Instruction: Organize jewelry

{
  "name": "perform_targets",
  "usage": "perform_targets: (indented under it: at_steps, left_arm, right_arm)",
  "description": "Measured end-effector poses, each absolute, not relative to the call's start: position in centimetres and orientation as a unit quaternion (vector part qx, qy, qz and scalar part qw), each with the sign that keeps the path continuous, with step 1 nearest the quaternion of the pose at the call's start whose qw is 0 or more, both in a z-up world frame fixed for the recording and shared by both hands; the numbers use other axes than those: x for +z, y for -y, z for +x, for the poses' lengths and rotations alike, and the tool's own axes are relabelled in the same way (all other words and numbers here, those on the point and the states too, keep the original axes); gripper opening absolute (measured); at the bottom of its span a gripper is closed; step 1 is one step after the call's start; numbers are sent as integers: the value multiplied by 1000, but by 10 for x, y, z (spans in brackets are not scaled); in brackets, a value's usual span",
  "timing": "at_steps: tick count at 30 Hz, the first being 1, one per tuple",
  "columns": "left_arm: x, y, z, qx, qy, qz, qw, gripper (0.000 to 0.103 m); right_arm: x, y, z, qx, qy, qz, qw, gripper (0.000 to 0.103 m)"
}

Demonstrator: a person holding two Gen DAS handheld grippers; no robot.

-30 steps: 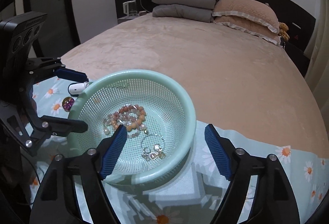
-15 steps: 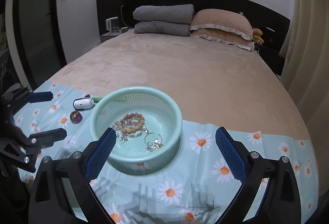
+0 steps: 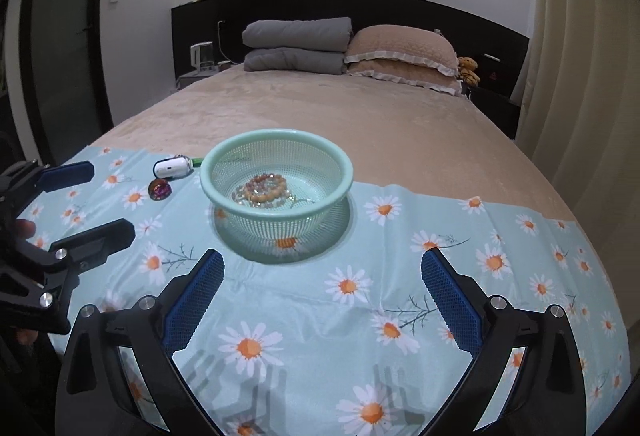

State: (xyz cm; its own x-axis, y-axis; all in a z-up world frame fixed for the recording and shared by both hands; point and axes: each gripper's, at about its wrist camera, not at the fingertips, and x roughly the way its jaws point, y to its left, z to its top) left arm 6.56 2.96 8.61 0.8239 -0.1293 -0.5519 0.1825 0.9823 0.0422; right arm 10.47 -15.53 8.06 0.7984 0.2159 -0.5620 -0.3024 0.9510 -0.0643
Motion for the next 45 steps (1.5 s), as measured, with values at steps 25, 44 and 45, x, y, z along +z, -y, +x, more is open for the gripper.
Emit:
perform_targets:
  at_steps: [25, 44, 45]
  left_arm:
    - [57, -25, 33, -86, -330, 18, 940, 97]
    - [56, -23, 29, -24, -313, 76, 946, 97]
    - [56, -23, 29, -20, -312, 79, 947, 97]
  right_arm:
    - [69, 156, 59, 122, -284, -75, 948, 95]
    - [65, 154, 57, 139, -281, -70, 947, 95]
    - [65, 154, 56, 139, -280, -70, 947, 95]
